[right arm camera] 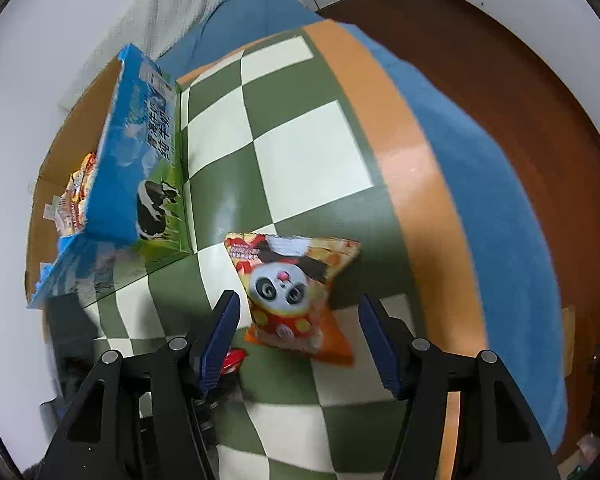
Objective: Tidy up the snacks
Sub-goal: 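Move both tools down toward the red pack and orange panda pack, then grasp the small red pack with left tool while right tool grasps orange panda pack, then carry both held packs over the box and lower them inside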
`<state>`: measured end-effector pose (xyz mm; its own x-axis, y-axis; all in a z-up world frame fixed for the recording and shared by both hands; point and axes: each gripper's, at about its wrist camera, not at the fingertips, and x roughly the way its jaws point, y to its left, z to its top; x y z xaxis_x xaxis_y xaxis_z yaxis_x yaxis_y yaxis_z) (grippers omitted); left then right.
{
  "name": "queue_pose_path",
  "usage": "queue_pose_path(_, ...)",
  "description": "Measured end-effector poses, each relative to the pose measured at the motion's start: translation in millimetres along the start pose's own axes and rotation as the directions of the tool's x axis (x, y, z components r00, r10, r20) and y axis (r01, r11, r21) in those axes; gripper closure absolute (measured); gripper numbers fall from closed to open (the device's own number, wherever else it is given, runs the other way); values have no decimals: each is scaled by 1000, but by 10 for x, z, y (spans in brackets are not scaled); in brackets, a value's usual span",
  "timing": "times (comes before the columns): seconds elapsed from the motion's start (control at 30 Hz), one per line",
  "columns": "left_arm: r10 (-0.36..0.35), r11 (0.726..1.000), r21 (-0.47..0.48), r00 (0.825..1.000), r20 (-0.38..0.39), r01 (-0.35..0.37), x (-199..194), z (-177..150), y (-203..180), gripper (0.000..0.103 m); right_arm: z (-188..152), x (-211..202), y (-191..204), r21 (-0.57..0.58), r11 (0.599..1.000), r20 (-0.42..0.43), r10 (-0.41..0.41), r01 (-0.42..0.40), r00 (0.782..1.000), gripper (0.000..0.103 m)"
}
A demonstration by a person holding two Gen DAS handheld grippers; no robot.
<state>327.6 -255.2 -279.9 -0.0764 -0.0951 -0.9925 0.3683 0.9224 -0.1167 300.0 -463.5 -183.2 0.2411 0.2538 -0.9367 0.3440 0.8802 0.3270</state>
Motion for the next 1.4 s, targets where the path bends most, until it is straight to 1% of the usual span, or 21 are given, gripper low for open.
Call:
queue_pose_path(0.13,7,997,-77,1000,6,-7,-74,-96,326,58,35,313,143,-21,1000,-38,-24,23,999,39)
queue_pose_path(0.17,5,995,-101,1000,7,-4,-100,-142,426,58,41,387,181,-36,999,-46,-40,38,998,44)
queue_pose_path(0.2,-2,992,-124,1000,11,4,-123,-184,500,59,39,464,219,-51,998,-57,-50,47,997,52)
queue_pose_path(0.3,-26,985,-170,999,18,29,-179,-337,694,59,-37,563,354,-94,995,-81,-35,27,996,54)
queue_pose_path(0.4,-79,977,-197,997,11,80,-150,-450,824,58,-217,584,555,-159,987,-129,-16,-5,991,54)
queue_pose_path(0.43,-100,972,-212,995,2,98,-109,-469,857,53,-289,603,615,-182,983,-147,-19,-8,989,54)
queue_pose_path(0.47,-115,968,-226,993,-10,109,-64,-465,870,51,-371,634,673,-203,979,-167,-26,-9,986,54)
queue_pose_path(0.53,-151,957,-254,988,-26,139,32,-487,916,49,-492,711,729,-213,977,-194,-28,-14,981,53)
queue_pose_path(0.6,-139,961,-245,990,-34,127,99,-477,878,49,-551,788,723,-190,982,-202,-30,-9,979,50)
queue_pose_path(0.7,-112,967,-233,994,-18,105,103,-474,804,49,-619,853,684,-158,987,-195,-21,-11,981,50)
queue_pose_path(0.77,-90,971,-224,996,2,89,71,-487,736,54,-639,857,681,-153,988,-182,-19,-9,983,52)
queue_pose_path(0.83,-78,975,-208,997,18,80,37,-535,673,61,-671,834,693,-155,988,-164,-12,-14,986,53)
queue_pose_path(0.87,-78,976,-201,997,27,82,11,-559,638,67,-694,795,707,-160,987,-151,-6,-18,988,54)
queue_pose_path(1.0,-76,981,-176,996,51,83,-121,-544,564,68,-776,639,736,-156,987,-138,28,-50,990,54)
queue_pose_path(1.03,-78,980,-176,995,56,87,-154,-497,518,69,-765,606,761,-160,986,-135,31,-53,990,54)
queue_pose_path(1.1,-101,978,-178,992,74,113,-282,-516,494,69,-752,502,762,-151,986,-132,55,-75,990,54)
queue_pose_path(1.17,-121,974,-179,988,100,137,-474,-502,629,69,-732,379,815,-148,984,-126,79,-98,989,54)
queue_pose_path(1.2,-139,971,-177,983,122,160,-608,-522,638,69,-728,288,860,-152,982,-117,99,-116,988,54)
queue_pose_path(1.27,-154,968,-173,975,159,181,-836,-539,628,69,-701,133,961,-163,976,-102,127,-143,987,54)
queue_pose_path(1.37,-184,959,-168,952,245,229,-1318,-540,671,69,-626,-187,1160,-195,962,-67,183,-192,981,54)
queue_pose_path(1.4,-192,957,-164,946,260,239,-1442,-509,690,69,-574,-295,1203,-204,956,-58,202,-210,978,54)
